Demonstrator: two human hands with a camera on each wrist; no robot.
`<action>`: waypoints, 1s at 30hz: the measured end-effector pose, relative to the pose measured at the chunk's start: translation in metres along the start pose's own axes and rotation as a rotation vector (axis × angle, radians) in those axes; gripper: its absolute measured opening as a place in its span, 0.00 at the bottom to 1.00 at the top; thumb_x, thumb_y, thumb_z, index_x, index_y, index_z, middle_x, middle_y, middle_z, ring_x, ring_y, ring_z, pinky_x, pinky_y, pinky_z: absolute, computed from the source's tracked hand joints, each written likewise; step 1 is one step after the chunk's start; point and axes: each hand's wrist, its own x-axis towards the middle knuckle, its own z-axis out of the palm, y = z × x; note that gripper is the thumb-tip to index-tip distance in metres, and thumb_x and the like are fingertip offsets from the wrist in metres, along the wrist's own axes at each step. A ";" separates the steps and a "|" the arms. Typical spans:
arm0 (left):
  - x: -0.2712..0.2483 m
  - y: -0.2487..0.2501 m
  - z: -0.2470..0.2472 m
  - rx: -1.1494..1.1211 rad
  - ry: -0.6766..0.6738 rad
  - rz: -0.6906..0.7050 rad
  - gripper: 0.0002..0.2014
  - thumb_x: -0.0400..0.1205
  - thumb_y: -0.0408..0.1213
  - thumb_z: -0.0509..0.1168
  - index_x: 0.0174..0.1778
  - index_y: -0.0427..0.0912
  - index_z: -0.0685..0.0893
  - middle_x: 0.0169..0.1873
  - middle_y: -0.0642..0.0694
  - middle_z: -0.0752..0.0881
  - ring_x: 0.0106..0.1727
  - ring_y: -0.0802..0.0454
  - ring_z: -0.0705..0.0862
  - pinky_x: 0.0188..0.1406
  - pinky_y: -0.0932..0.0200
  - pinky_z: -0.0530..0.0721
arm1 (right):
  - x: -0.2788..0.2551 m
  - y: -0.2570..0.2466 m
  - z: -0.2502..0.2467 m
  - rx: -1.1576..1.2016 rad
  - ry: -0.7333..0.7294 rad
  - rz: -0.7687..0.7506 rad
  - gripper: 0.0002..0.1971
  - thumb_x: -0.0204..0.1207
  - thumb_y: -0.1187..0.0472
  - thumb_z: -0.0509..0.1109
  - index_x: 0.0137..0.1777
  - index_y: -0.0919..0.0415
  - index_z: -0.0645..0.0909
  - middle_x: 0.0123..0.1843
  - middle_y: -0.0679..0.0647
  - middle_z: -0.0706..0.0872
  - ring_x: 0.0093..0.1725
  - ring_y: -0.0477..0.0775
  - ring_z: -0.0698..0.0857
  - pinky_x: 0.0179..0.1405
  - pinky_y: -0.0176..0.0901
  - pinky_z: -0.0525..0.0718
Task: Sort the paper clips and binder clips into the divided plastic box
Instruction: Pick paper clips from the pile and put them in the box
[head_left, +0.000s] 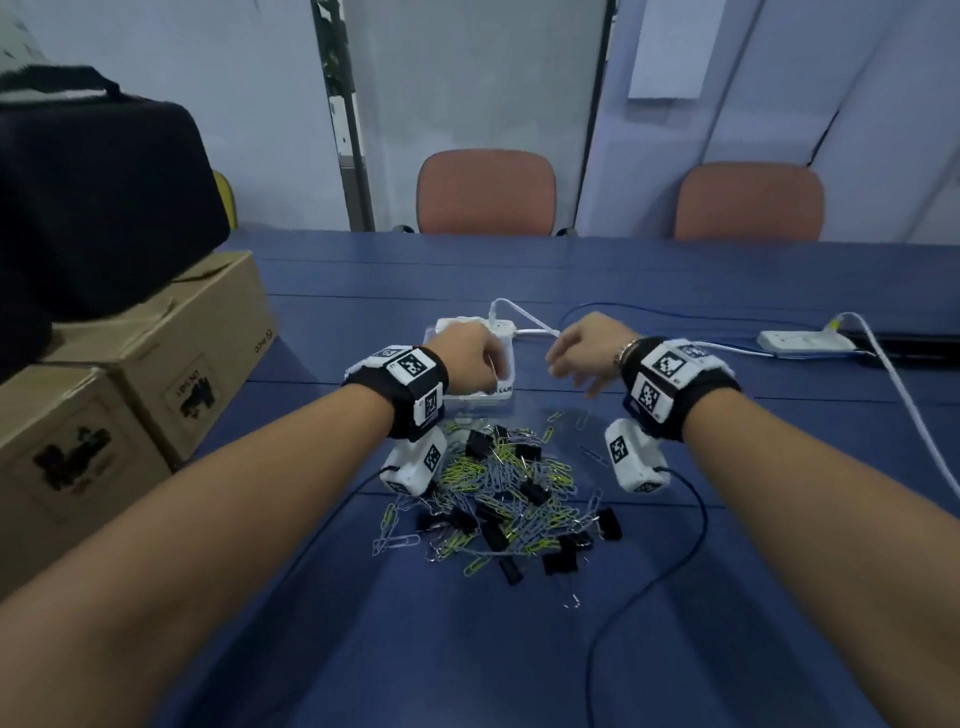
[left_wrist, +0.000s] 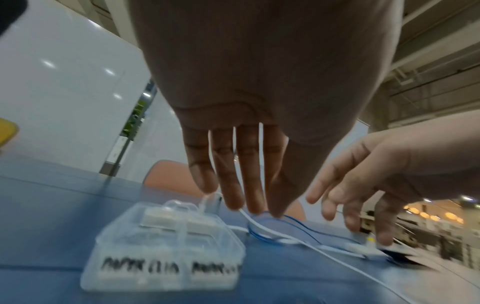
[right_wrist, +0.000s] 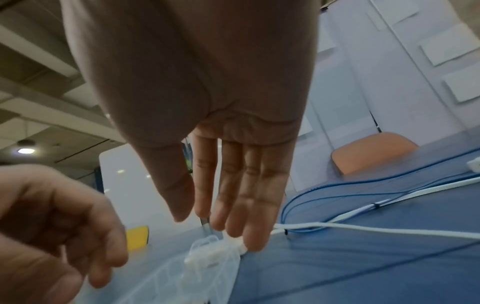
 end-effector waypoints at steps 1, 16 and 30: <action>-0.007 0.008 0.008 0.022 -0.059 0.026 0.09 0.71 0.29 0.76 0.42 0.48 0.92 0.31 0.58 0.86 0.42 0.53 0.86 0.46 0.60 0.84 | -0.009 0.007 0.006 -0.063 -0.038 0.008 0.06 0.73 0.67 0.76 0.48 0.59 0.89 0.41 0.57 0.90 0.38 0.56 0.89 0.33 0.50 0.92; -0.035 -0.008 0.048 0.258 -0.271 0.113 0.14 0.72 0.32 0.79 0.54 0.44 0.90 0.48 0.48 0.90 0.46 0.50 0.85 0.48 0.55 0.87 | -0.043 0.052 0.062 -0.235 -0.209 0.065 0.14 0.75 0.70 0.70 0.56 0.54 0.87 0.57 0.55 0.87 0.45 0.60 0.92 0.44 0.54 0.93; -0.024 -0.033 0.030 -0.029 -0.317 0.036 0.06 0.71 0.31 0.80 0.39 0.42 0.92 0.31 0.50 0.91 0.38 0.51 0.90 0.43 0.52 0.89 | -0.041 0.060 0.068 -0.172 -0.128 -0.217 0.14 0.68 0.50 0.82 0.54 0.49 0.90 0.43 0.39 0.85 0.43 0.41 0.82 0.46 0.37 0.79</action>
